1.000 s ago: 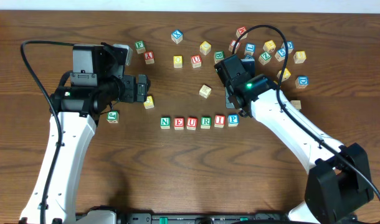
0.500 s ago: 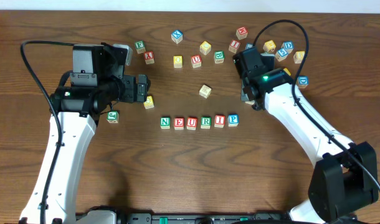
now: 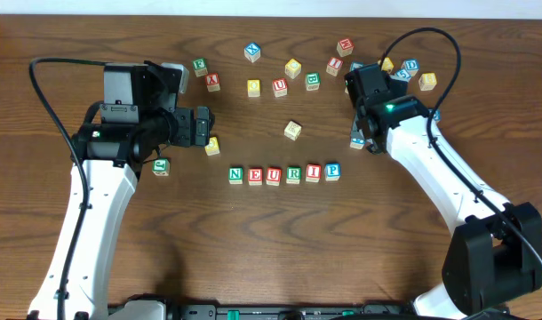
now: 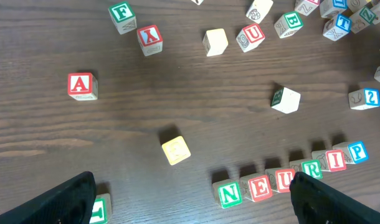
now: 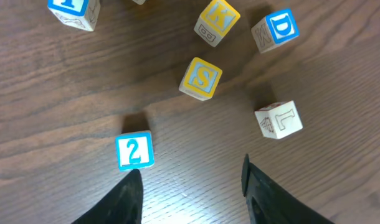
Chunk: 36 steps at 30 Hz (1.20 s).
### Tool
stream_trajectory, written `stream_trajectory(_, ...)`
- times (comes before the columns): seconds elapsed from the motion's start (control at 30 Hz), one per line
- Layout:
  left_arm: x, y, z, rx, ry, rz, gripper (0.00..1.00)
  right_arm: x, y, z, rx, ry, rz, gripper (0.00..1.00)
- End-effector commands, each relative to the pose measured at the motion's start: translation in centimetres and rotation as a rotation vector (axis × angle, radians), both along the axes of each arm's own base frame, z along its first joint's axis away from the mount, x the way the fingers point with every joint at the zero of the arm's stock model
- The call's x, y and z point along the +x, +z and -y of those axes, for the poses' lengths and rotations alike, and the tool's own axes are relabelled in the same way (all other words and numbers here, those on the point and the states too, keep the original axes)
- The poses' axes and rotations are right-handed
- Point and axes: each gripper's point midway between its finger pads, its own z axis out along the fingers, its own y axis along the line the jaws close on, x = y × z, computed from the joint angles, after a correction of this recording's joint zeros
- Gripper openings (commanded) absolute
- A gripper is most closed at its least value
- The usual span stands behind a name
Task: Spell out NEURIPS
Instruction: 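Open the right gripper, raise it, and move toward the yellow S block, then lower the open right gripper around the yellow S block and close it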
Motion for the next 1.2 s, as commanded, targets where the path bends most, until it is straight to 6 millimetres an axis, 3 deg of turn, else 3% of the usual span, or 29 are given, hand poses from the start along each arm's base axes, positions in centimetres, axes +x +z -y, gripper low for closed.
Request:
stream_trajectory(0.0,0.3,1.3,0.1,-0.007,-0.008,0.034,0.98,0.2,0.1,0.3,0.053,-0.109,0.028,0.49)
stream_trajectory(0.33,0.3,1.3,0.1,-0.007,-0.009,0.034,0.98,-0.3,0.0,1.2,0.118,-0.3,0.064,0.54)
stream_trajectory(0.87,0.3,1.3,0.1,-0.007,-0.009,0.034,0.98,2.4,0.5,4.9,0.135,-0.359,0.153,0.51)
stream_trajectory(1.17,0.3,1.3,0.1,-0.007,-0.009,0.034,0.98,3.9,-2.3,4.7,0.127,-0.362,0.139,0.5)
